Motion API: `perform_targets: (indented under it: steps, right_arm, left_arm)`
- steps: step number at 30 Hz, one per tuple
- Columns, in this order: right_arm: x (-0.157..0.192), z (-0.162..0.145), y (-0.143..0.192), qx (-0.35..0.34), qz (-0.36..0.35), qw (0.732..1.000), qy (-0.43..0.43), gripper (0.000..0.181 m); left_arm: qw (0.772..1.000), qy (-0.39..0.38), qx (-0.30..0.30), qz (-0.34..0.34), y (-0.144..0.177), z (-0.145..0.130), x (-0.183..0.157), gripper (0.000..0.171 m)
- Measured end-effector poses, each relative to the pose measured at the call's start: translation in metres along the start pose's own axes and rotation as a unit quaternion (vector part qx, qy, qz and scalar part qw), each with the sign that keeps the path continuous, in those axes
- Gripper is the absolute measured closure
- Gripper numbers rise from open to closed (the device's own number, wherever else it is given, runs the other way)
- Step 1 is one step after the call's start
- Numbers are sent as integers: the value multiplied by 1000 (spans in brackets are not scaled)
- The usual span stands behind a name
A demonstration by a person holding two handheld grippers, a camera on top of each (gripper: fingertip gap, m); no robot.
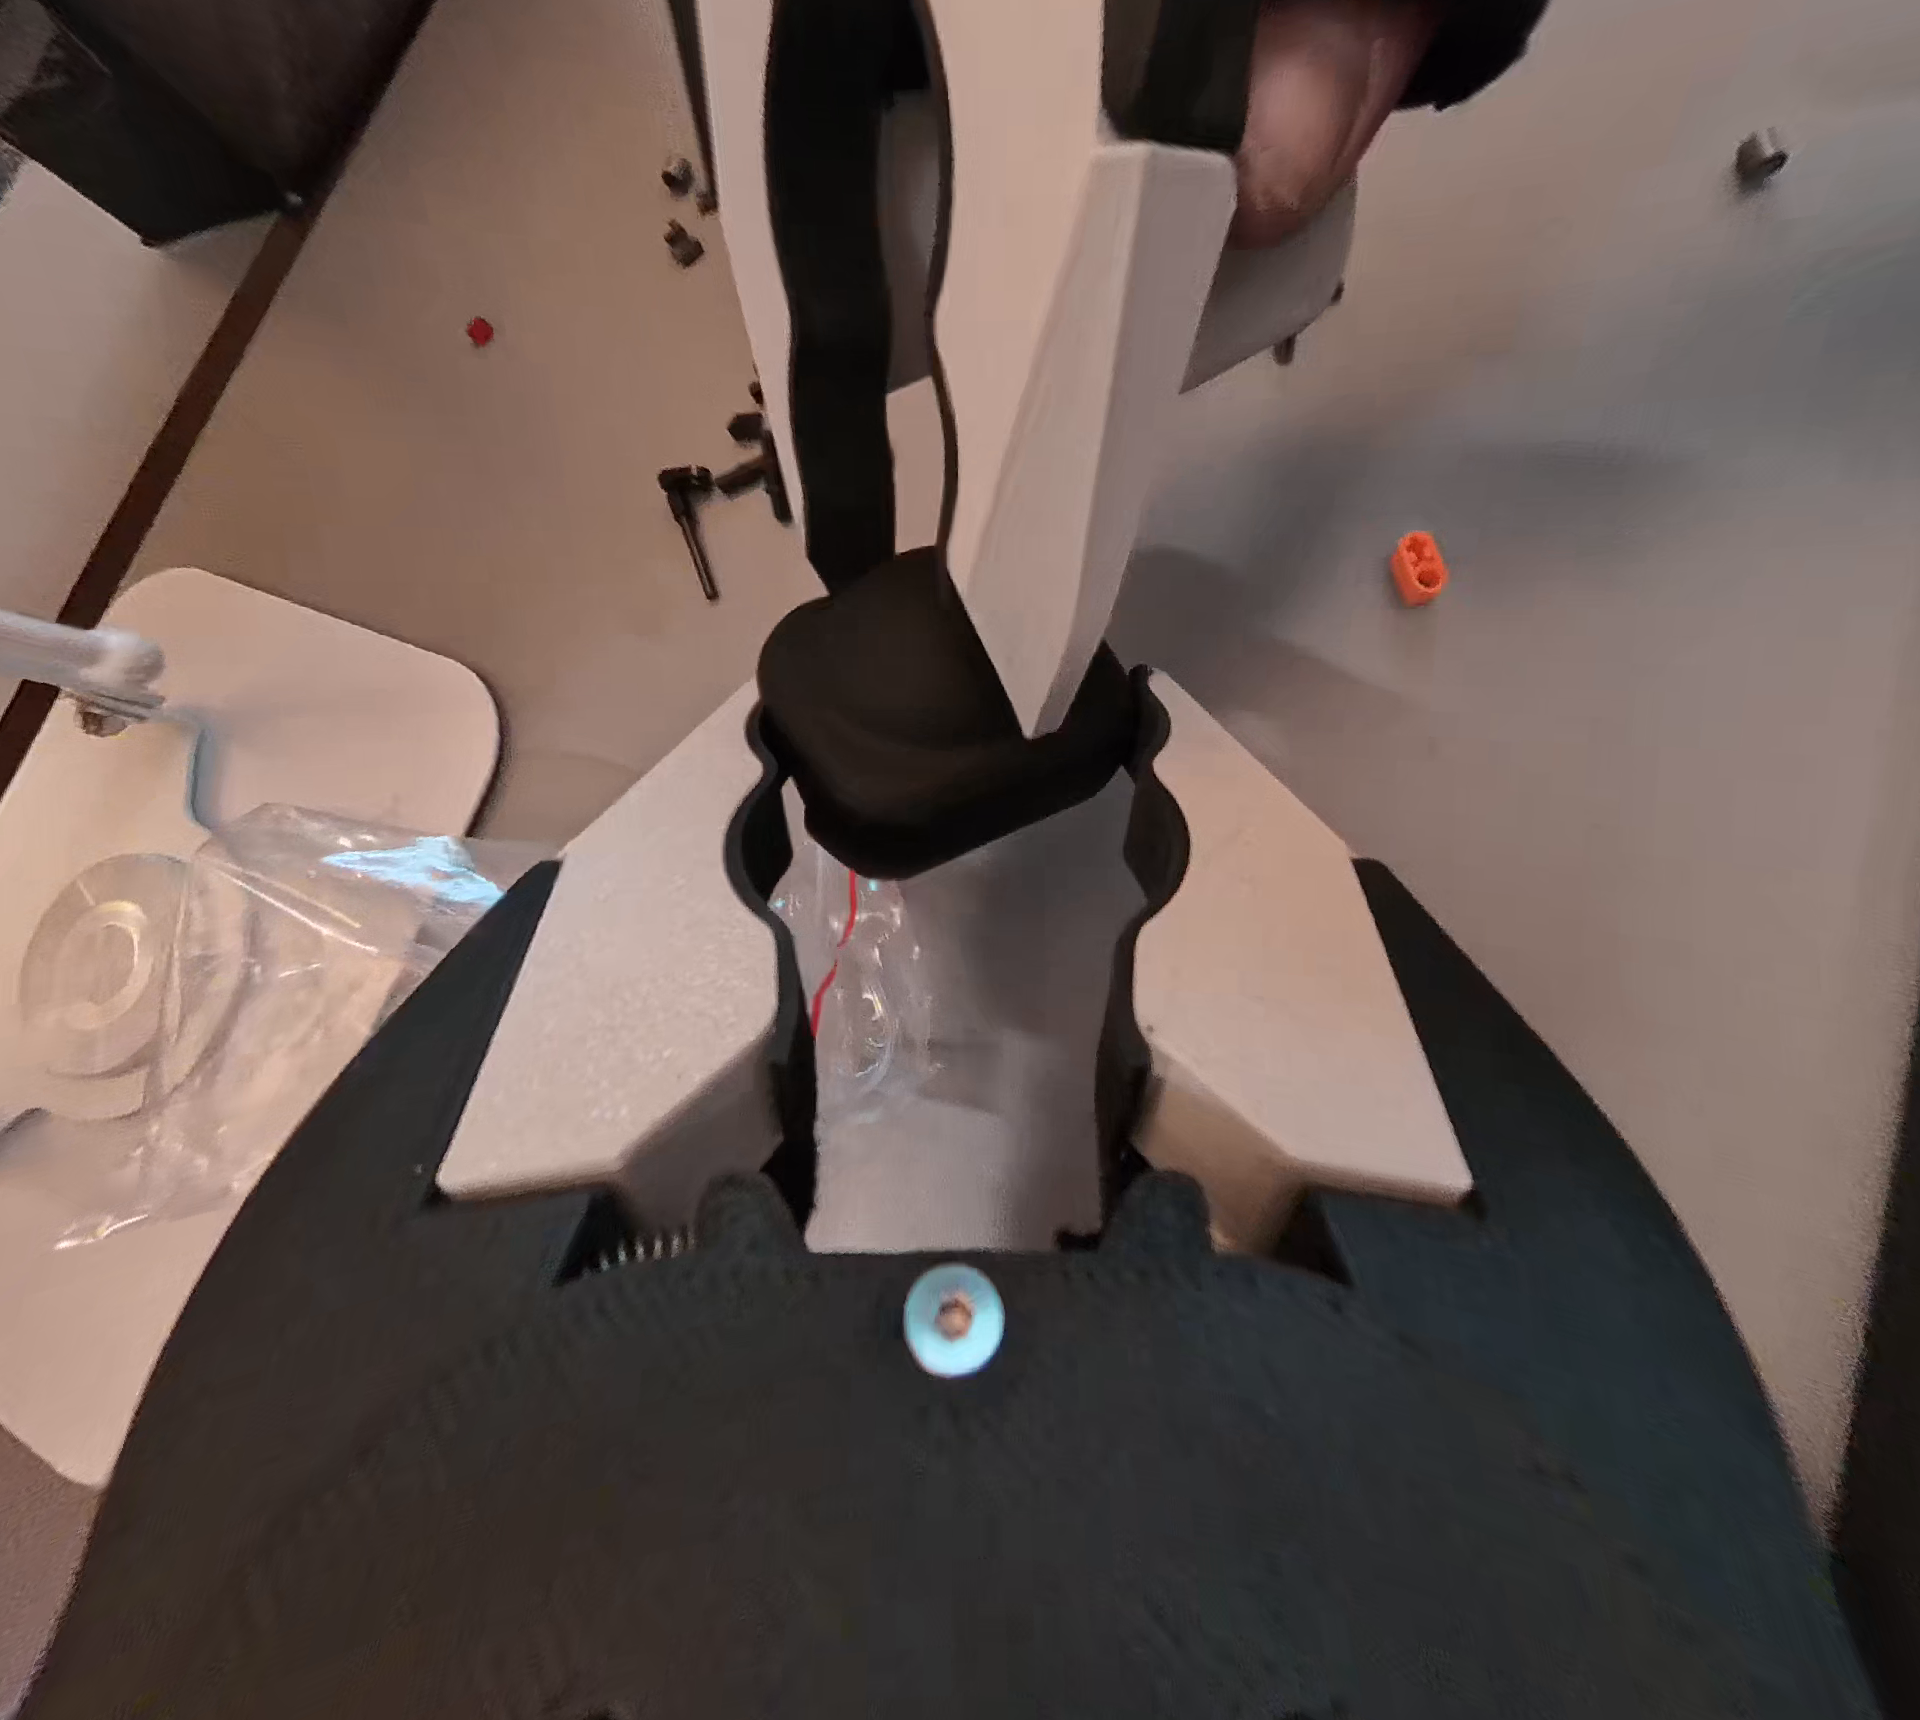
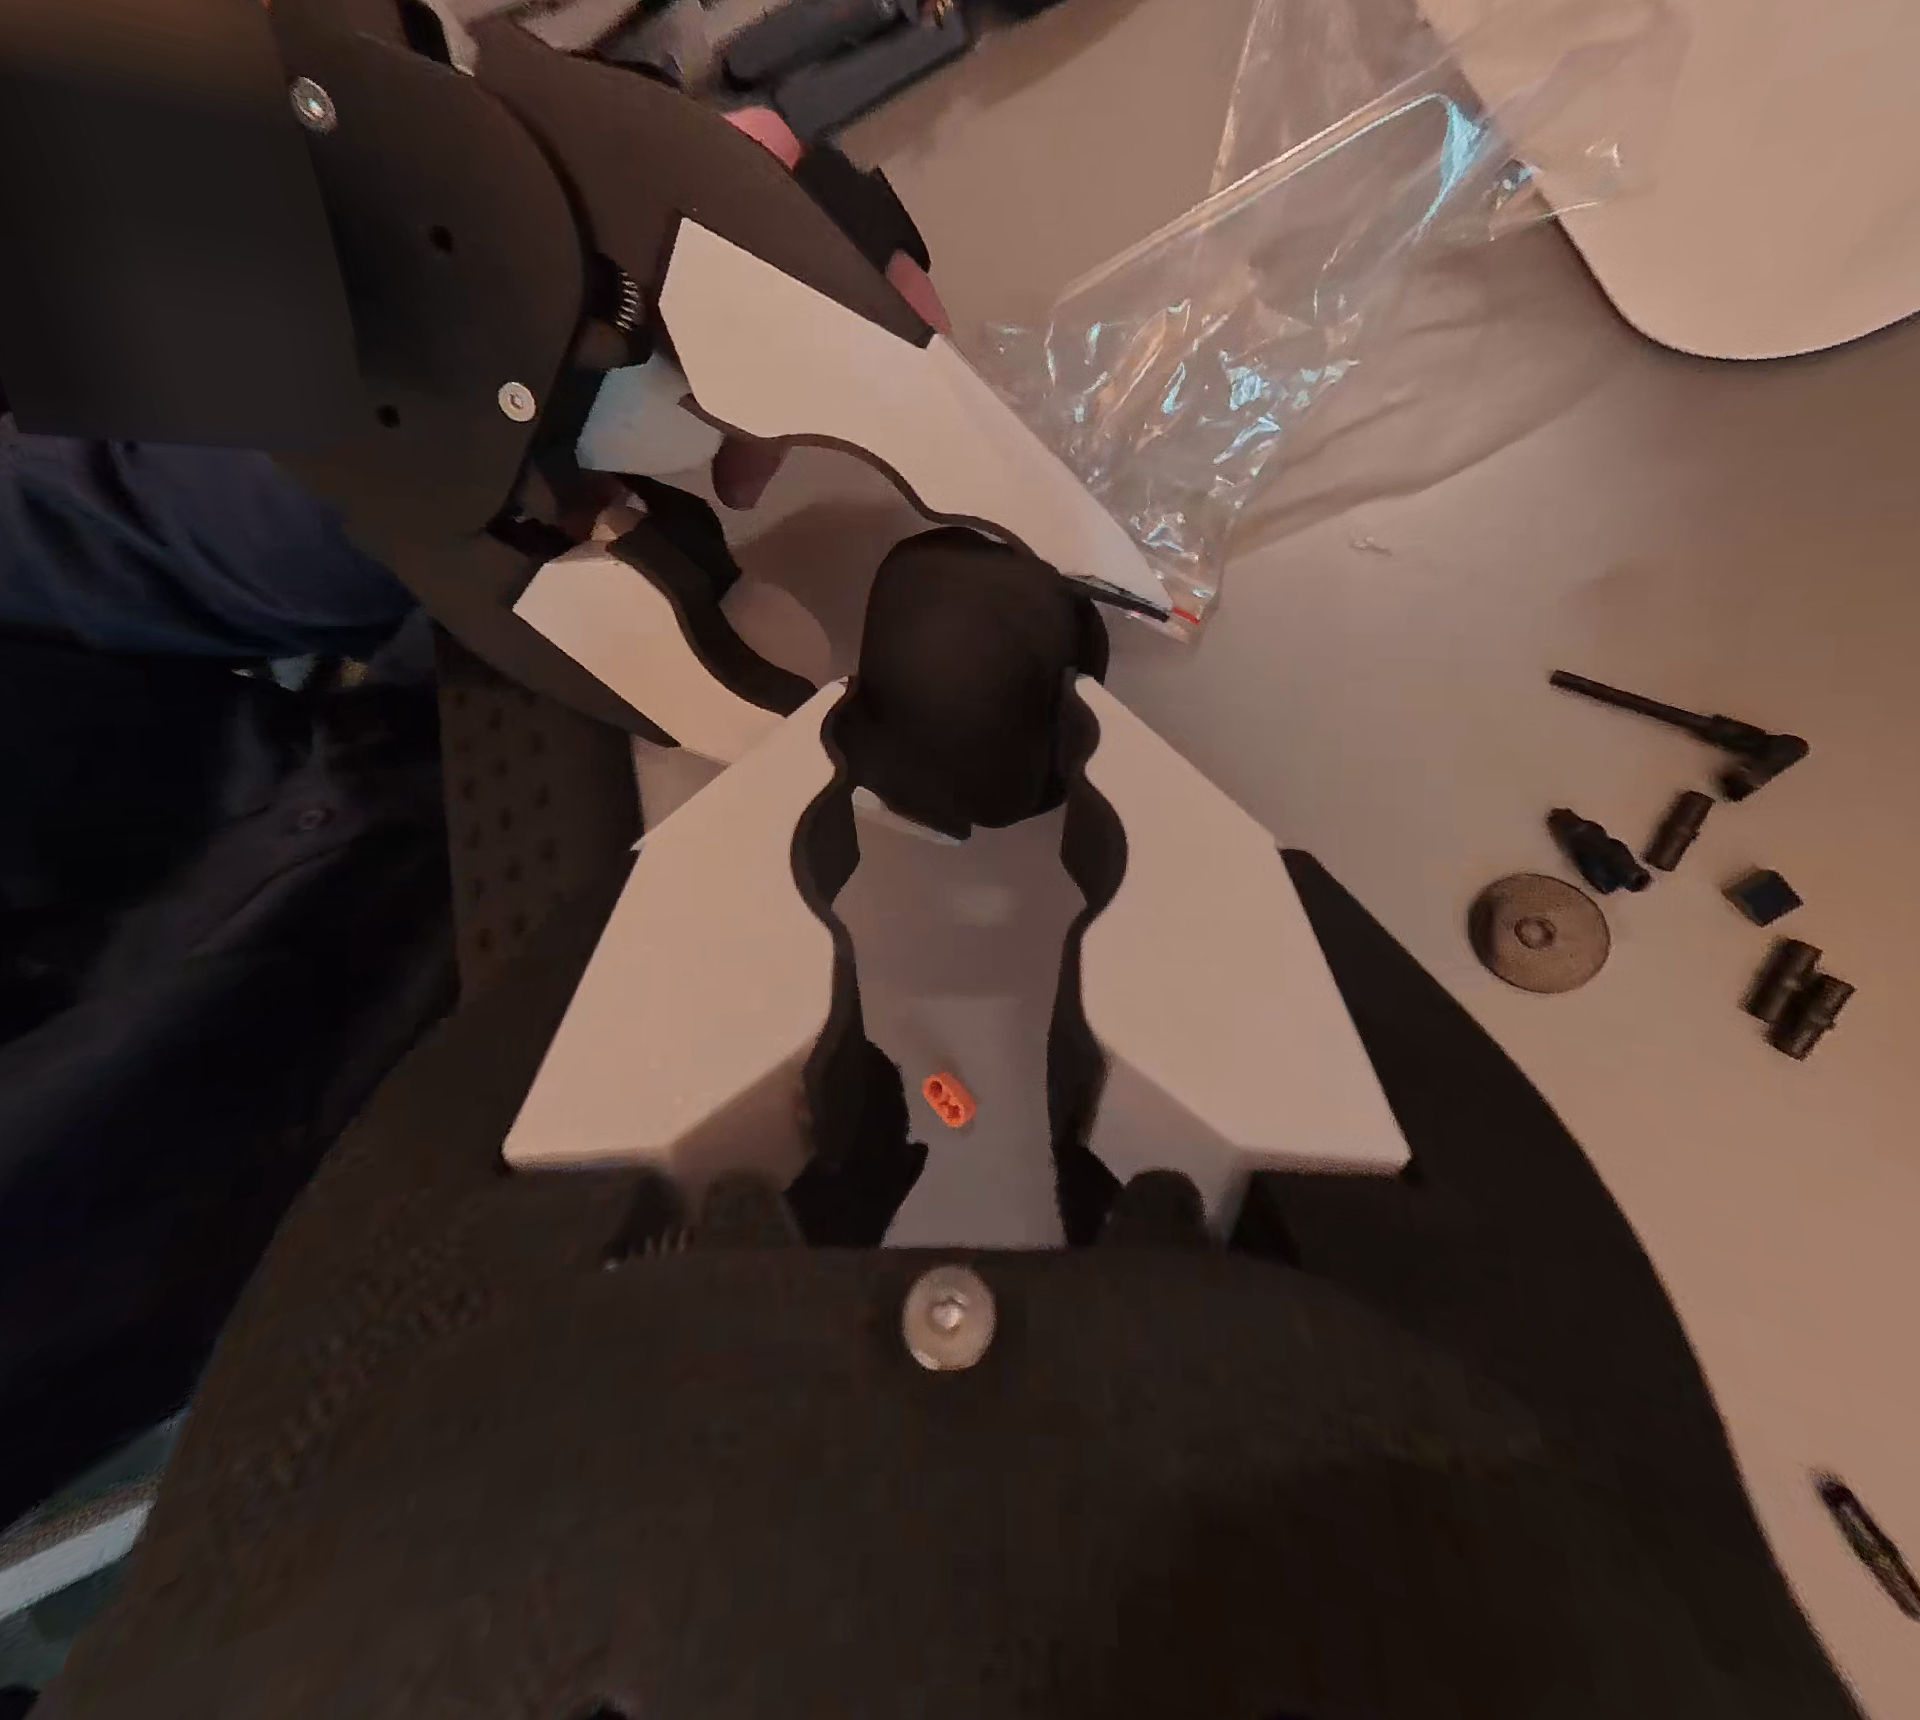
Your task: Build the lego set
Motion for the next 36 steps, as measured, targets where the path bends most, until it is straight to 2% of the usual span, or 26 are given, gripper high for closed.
perform_targets:
  steps: [5,14,17,20,23,31,33,36]
  right_arm:
    - [-1,4,5,-27,54,998,-36,149]
    - [-3,23,29,-120,150,974,-117,149]
    - [-3,21,28,-113,167,971,-129,149]
    - [-5,17,28,-102,174,970,-139,149]
    - [-9,9,25,-76,169,971,-150,149]
    - [-23,-22,15,15,136,978,-160,149]
    - [-24,-22,18,12,133,978,-157,151]
    - [-20,-16,21,-10,147,977,-152,151]
  left_arm:
    - [999,15,-41,-11,7,7,1,109]
    - [992,-5,-118,52,19,17,11,101]
    - [987,-14,-139,79,20,23,15,110]
    - [986,-23,-144,78,18,24,15,112]
    - [991,-16,-120,55,11,21,12,113]
    - [1000,7,15,-17,-22,0,2,121]
    - [999,0,34,-2,-21,-5,5,171]
    - [1000,-9,27,7,-14,0,6,171]
Point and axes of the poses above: each gripper's, where its closed fingertips meet, y back along the fingers, z out of its top, x = y × z across the jaws, the point moved 4 cm from there along y, back along the fingers, and after that the axes turned 14 degrees about -z, right-handed, at the moved point
